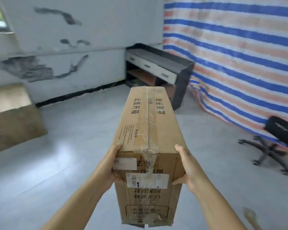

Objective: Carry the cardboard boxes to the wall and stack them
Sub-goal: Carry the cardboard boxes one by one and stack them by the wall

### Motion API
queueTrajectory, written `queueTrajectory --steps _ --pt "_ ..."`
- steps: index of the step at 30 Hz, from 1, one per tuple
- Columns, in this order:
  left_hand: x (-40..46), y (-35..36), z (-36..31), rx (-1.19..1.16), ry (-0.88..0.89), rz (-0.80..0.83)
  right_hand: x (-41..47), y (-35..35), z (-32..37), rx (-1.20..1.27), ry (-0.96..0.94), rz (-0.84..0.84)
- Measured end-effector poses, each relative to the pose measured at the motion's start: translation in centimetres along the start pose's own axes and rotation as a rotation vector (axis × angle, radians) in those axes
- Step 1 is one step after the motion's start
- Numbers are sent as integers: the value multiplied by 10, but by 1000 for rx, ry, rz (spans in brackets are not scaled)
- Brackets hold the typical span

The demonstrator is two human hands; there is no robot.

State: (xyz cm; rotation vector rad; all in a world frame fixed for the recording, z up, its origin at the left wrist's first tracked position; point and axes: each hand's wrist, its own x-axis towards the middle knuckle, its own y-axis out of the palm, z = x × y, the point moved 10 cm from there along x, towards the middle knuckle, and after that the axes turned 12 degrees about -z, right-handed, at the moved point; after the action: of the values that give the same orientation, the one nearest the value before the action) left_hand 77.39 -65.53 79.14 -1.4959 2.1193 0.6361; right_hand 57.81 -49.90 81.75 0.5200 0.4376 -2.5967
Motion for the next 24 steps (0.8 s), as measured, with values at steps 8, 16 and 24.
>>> queueTrajectory --steps 8,16,24 --pt "80 -106 -50 -182 -9 -202 54 186 26 -118 -23 318" --pt "218 -149 -142 -218 -4 -357 153 347 88 -170 14 461" --pt "301 -215 -225 -371 -36 -526 200 512 171 -260 -47 603"
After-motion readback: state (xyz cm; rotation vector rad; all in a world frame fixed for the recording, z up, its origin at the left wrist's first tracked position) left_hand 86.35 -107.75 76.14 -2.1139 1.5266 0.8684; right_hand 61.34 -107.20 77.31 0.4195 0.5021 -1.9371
